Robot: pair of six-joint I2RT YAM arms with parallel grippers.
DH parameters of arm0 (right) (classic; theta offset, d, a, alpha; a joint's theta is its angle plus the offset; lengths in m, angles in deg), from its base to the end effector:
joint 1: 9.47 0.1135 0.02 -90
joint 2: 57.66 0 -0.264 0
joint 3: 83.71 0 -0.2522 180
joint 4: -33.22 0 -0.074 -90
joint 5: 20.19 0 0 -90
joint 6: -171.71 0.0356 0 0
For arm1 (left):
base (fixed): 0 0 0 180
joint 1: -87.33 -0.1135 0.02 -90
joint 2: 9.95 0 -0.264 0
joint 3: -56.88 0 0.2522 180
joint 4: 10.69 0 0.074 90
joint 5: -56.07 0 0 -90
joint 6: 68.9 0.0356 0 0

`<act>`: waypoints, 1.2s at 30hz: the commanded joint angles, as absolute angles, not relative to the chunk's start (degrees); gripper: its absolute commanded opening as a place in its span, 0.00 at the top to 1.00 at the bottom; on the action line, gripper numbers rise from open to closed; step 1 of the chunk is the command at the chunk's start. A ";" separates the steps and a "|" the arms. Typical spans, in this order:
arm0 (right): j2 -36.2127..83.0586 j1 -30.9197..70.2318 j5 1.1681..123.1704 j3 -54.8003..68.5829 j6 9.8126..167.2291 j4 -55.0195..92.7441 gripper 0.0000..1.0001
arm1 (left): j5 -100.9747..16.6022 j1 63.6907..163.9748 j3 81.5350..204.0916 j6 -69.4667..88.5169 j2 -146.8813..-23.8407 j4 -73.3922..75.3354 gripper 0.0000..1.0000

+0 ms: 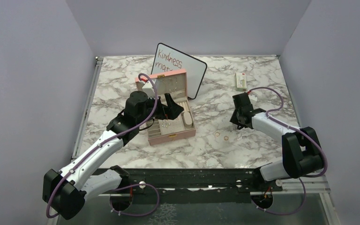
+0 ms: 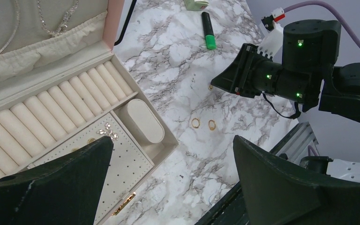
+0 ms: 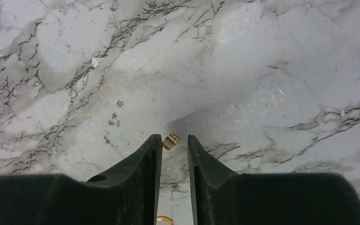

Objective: Organize the mixed jewelry

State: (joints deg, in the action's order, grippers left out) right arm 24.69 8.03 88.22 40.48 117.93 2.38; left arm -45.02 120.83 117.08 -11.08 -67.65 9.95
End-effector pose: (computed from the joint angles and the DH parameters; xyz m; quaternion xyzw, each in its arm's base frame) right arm 0.2595 0.0700 0.1717 0.1984 0.9275 -0.0117 0.3167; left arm 0.1917 -0.1351 0.3137 0.0660 0.8052 -0.3825 0.4483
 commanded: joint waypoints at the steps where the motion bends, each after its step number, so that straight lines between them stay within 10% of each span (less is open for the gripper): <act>1: 24.04 7.73 87.64 39.53 117.13 4.59 0.67 | -45.44 121.08 116.61 -11.45 -67.98 8.09 0.01; 22: 25.56 7.49 88.32 39.81 115.46 6.42 0.99 | -45.47 121.08 116.54 -12.62 -68.78 8.09 0.01; 36: 15.64 7.24 71.56 43.61 109.74 15.92 0.99 | -49.06 121.08 115.82 -17.89 -69.59 5.30 0.01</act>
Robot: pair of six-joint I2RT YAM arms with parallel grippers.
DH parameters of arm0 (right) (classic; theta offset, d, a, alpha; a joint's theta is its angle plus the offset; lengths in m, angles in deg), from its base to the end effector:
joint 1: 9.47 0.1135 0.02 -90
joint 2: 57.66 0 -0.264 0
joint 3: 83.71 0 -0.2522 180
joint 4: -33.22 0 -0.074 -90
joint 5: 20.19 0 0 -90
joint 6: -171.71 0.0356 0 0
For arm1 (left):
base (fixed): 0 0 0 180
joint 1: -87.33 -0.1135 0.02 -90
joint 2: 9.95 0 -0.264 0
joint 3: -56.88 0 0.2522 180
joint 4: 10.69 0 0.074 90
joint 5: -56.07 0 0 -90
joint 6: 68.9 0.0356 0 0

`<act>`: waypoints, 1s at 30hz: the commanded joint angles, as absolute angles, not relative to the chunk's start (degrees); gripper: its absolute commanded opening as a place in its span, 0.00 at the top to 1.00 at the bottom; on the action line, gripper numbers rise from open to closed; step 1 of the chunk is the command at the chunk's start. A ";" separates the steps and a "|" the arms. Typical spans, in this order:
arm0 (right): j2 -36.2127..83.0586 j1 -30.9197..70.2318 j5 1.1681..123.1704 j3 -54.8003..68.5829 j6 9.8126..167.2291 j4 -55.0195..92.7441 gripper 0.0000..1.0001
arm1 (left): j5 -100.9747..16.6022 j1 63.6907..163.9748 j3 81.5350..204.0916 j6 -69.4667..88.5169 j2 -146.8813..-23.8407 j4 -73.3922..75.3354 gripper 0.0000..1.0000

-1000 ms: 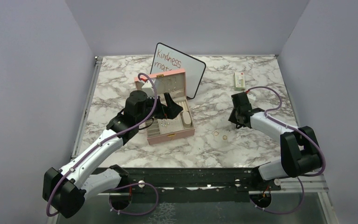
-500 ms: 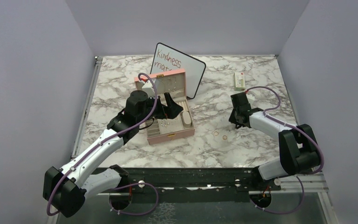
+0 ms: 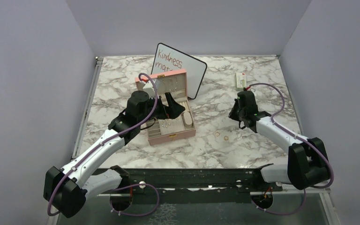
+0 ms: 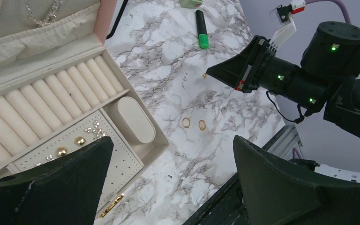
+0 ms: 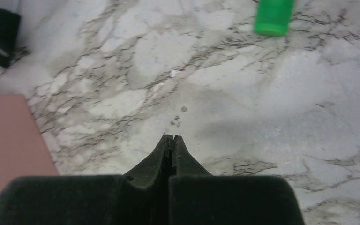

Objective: Organize the mixed jewelry

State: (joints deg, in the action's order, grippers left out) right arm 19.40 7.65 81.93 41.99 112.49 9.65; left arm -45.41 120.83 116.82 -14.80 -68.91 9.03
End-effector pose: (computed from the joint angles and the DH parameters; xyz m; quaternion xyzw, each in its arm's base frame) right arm 0.2589 0.0719 0.1945 0.1488 0.9119 0.0606 0.3778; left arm 0.1955 -0.1379 0.3090 0.0413 0.8098 -0.3968 0.4303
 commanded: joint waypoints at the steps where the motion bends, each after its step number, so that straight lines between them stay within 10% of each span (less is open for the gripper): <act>1: 14.46 7.23 68.48 43.98 109.39 17.22 1.00 | -49.96 121.04 115.56 -18.55 -69.78 4.44 0.01; 17: 7.14 7.44 31.00 49.81 126.06 41.82 0.99 | -56.51 121.12 107.56 -34.45 -73.97 -16.00 0.02; 30: 6.72 9.14 25.48 56.44 147.47 64.97 0.99 | -59.50 124.35 108.78 -45.50 -81.64 -28.14 0.16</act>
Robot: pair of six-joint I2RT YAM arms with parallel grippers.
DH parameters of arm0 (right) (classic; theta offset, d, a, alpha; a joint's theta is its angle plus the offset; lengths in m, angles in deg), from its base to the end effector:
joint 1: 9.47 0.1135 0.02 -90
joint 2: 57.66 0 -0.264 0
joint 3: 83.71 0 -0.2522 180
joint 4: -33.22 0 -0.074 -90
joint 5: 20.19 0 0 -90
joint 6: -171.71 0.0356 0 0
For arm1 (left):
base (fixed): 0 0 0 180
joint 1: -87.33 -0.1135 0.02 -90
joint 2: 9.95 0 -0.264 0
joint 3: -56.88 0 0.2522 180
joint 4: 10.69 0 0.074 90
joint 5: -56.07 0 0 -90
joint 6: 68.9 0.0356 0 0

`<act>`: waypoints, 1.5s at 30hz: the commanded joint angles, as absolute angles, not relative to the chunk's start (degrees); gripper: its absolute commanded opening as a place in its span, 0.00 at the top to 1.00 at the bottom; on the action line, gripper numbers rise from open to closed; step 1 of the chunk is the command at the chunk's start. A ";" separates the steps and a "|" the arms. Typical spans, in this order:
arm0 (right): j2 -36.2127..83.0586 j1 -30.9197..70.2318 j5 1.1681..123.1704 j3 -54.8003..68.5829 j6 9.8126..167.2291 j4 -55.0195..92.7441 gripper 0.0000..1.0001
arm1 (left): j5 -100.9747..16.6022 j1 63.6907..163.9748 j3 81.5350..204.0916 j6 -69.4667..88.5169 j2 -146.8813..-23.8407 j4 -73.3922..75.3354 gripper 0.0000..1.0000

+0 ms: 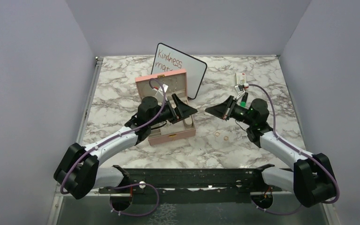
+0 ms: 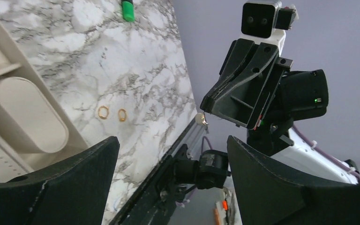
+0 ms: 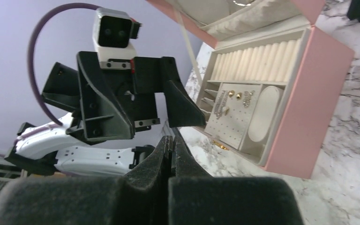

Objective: Organize the mixed jewelry

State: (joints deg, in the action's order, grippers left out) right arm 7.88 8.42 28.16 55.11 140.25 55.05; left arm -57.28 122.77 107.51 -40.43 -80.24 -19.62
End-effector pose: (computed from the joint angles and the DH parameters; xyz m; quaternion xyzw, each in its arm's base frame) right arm 0.2220 0.0965 0.2453 0.0041 0.7187 0.6015 0.3488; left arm 0.2145 -0.1700 0.2573 -0.0445 0.7639 -0.5711 0.2974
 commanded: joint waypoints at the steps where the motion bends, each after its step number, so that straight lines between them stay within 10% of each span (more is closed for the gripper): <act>1: 6.60 9.32 25.68 56.75 148.30 65.88 0.99 | -59.24 124.74 108.69 -46.33 -81.91 -29.38 0.16; 45: 9.23 11.45 31.99 61.61 162.01 83.08 0.99 | -57.66 129.67 106.52 -55.53 -87.35 -46.23 0.70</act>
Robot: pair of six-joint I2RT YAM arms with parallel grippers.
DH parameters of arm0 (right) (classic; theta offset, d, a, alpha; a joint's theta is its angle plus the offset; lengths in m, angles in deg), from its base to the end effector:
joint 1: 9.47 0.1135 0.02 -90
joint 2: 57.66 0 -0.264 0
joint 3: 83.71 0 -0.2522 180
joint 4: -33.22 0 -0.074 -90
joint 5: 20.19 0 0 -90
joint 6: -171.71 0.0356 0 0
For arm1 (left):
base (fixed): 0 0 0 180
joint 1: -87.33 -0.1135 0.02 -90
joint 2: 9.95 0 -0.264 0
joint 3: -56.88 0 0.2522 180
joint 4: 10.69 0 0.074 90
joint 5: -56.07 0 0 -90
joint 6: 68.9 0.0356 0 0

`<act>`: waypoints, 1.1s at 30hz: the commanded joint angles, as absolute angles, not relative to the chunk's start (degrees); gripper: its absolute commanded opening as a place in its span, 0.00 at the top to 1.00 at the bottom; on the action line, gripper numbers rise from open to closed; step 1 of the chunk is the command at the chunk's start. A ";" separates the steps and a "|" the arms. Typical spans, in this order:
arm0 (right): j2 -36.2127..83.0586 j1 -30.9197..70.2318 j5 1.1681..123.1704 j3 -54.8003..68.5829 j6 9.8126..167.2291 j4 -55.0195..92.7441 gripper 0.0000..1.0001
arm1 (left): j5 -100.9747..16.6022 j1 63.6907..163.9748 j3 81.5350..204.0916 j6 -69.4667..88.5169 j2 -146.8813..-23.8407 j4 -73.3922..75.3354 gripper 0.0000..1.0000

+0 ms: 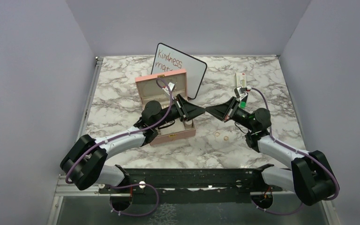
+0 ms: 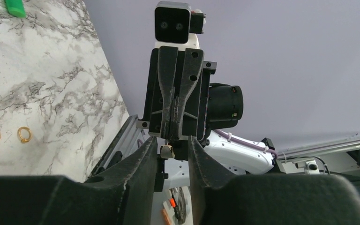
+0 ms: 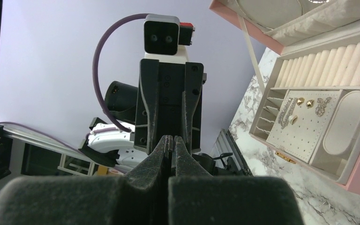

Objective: Organize the mixed jewelry

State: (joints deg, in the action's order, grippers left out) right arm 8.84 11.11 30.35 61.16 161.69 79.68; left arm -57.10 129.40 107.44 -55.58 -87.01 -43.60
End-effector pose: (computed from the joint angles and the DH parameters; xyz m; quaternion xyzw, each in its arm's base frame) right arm 0.2055 0.1013 0.2507 0.0508 0.6300 0.7059 0.3196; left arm 0.2079 -0.2065 0.2702 -0.0513 0.6679 -0.6967 0.2569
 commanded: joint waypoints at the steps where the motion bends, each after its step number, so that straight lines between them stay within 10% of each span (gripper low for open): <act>1: 9.23 11.45 32.09 61.56 162.02 83.11 0.99 | -57.66 129.69 106.38 -55.60 -87.34 -46.23 0.71; 24: 8.53 11.45 32.85 62.93 160.82 82.76 0.99 | -57.17 129.65 105.80 -54.14 -86.43 -46.41 1.00; 33: 5.84 11.45 35.72 64.07 159.72 75.43 0.52 | -58.81 128.28 103.09 -51.14 -82.13 -39.70 1.00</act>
State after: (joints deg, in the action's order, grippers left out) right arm 8.19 11.13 32.75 62.82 161.04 78.50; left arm -57.15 129.11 104.23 -54.27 -86.18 -43.60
